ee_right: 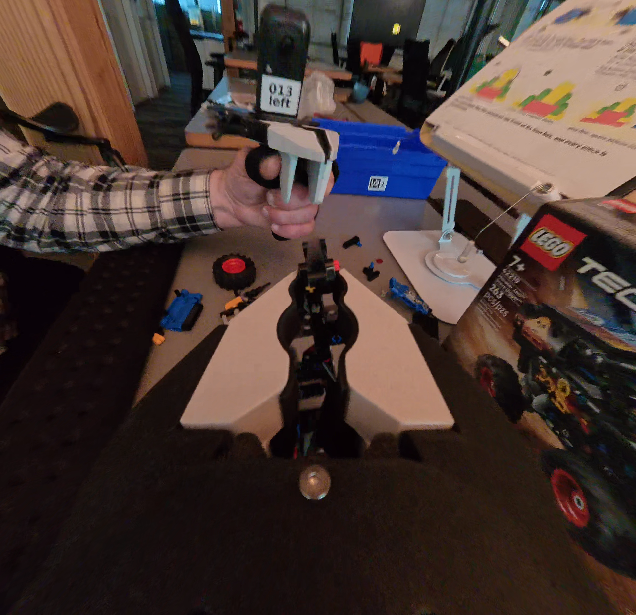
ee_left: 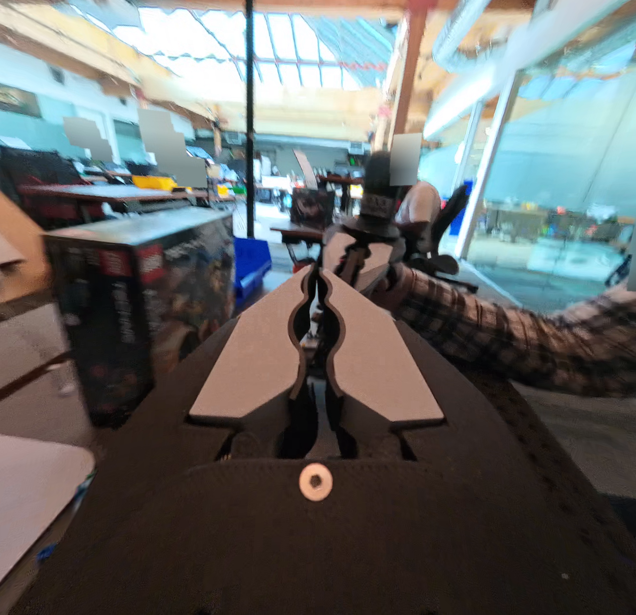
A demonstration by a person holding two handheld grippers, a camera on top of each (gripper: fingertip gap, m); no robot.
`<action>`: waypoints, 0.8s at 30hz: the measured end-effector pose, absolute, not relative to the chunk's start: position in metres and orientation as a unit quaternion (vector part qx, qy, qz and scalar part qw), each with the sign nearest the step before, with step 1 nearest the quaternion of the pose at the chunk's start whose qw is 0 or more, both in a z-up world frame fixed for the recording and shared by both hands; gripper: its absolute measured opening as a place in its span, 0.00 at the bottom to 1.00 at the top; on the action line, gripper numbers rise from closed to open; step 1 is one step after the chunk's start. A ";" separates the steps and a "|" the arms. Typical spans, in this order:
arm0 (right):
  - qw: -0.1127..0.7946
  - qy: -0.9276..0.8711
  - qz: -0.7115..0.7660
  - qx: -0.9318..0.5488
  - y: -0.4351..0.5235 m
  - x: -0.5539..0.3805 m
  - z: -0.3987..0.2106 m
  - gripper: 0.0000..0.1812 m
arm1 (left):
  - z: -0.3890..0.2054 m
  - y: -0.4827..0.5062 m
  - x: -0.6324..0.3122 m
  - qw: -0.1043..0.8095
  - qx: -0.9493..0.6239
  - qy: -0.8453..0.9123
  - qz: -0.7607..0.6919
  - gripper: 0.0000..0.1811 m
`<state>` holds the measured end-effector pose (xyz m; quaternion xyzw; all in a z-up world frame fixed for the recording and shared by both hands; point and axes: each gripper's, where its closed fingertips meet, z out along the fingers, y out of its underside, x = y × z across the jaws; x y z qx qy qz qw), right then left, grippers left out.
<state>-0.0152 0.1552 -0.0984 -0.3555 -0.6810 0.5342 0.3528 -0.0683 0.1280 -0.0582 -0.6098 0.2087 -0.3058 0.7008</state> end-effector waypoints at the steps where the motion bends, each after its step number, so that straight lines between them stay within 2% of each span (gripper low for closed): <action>1: 0.340 -0.696 0.519 -0.363 0.151 -0.021 -0.109 0.08 | -0.069 0.134 -0.051 0.681 -0.629 0.236 -0.291 0.00; 2: 0.330 -0.704 0.512 -0.366 0.147 -0.024 -0.117 0.08 | -0.082 0.139 -0.040 0.659 -0.651 0.259 -0.272 0.02; 4: 0.320 -0.702 0.525 -0.358 0.140 -0.023 -0.115 0.08 | -0.101 0.145 -0.033 0.630 -0.679 0.270 -0.265 0.13; 7: 0.323 -0.691 0.541 -0.354 0.140 -0.024 -0.108 0.08 | -0.113 0.144 -0.039 0.609 -0.699 0.275 -0.255 0.21; 13: 0.319 -0.684 0.549 -0.358 0.140 -0.026 -0.108 0.08 | -0.127 0.145 -0.026 0.592 -0.710 0.314 -0.217 0.10; 24: 0.336 -0.720 0.516 -0.320 0.128 -0.018 -0.105 0.08 | -0.125 0.130 -0.021 0.588 -0.694 0.364 -0.199 0.09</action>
